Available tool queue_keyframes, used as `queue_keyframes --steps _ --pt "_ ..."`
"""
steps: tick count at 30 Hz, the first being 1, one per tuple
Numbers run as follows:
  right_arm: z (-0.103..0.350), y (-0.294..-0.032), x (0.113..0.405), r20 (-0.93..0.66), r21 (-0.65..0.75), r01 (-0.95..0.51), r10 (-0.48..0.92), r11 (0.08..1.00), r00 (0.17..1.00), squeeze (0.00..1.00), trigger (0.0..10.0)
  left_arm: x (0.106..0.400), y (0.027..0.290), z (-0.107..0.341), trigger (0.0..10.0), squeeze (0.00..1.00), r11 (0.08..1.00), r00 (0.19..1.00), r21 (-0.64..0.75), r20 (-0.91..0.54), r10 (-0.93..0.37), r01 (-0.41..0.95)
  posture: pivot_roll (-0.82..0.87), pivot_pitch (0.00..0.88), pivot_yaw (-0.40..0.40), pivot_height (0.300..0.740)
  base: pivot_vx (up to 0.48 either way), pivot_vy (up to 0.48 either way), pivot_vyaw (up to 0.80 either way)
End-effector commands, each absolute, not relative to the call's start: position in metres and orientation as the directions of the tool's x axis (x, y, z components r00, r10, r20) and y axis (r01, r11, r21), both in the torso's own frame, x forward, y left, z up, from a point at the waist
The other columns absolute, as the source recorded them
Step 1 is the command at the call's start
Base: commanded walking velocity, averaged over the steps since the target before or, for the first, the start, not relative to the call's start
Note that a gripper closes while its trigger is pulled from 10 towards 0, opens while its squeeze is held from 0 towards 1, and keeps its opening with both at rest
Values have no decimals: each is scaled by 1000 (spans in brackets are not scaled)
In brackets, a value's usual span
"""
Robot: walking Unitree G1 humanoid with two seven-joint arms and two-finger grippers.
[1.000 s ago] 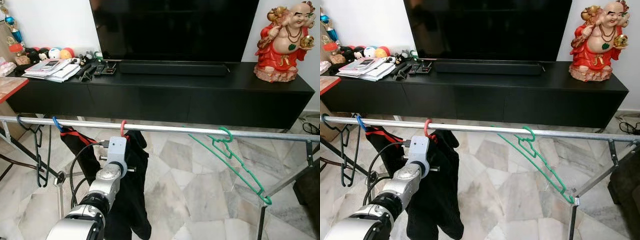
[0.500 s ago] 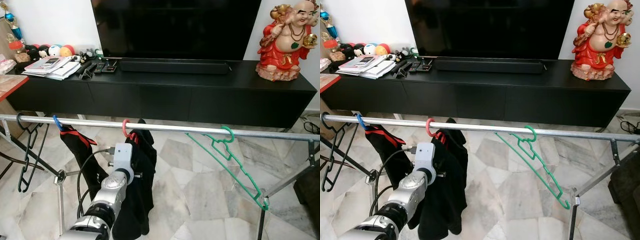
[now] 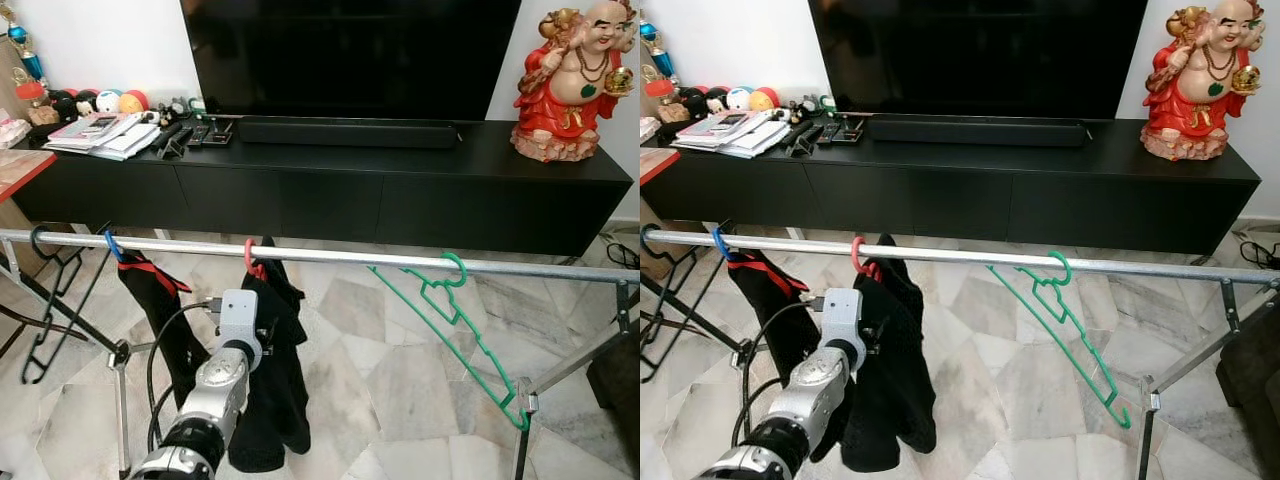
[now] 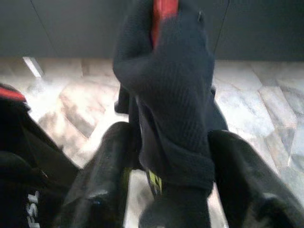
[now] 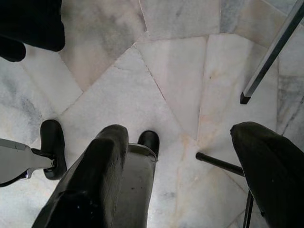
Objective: Hang hanger
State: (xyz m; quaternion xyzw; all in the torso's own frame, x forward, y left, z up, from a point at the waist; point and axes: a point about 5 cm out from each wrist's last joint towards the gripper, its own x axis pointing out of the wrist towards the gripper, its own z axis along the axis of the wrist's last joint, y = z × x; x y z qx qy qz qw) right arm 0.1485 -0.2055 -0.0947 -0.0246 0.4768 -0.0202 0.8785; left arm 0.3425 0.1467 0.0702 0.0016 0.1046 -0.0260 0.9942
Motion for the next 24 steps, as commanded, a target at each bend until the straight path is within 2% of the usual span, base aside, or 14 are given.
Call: queue_keyframes --steps 1,13,14,15,16,17,18,24 --pt "-96 -205 145 -846 -63 9 -58 998 531 0 10000 340 148 75 10000 1000 998 984 14 -169 -58 61 18 22 25 740 0 0 0" --pt "-96 -203 145 -844 -60 13 -57 998 533 0 10000 302 156 97 10000 1000 996 997 26 -15 -80 81 19 28 50 740 0 0 0" --pt "-96 -203 146 -844 -58 15 -57 998 534 0 10000 296 159 95 10000 878 998 998 12 -17 -59 59 20 26 56 740 0 0 0" --pt "-96 -202 146 -844 -57 15 -56 998 534 0 10000 292 160 92 10000 675 999 998 7 -27 -51 51 20 25 57 740 0 0 0" --pt "-96 -202 146 -843 -56 16 -56 998 535 0 10000 289 161 90 10000 271 999 998 7 -40 -46 47 17 26 60 740 0 0 0" --pt "-96 -201 146 -843 -56 16 -56 998 535 0 10000 287 162 89 10000 271 999 998 8 -50 -45 45 17 26 62 740 0 0 0" --pt "-96 -201 146 -842 -54 21 -57 998 536 0 10000 283 164 86 10000 0 999 997 14 -64 -42 43 17 24 64 740 0 0 0" --pt "-96 -200 147 -843 -50 22 -54 999 536 0 10000 284 169 85 10000 0 1000 997 16 -82 -11 12 33 17 66 740 0 0 0"
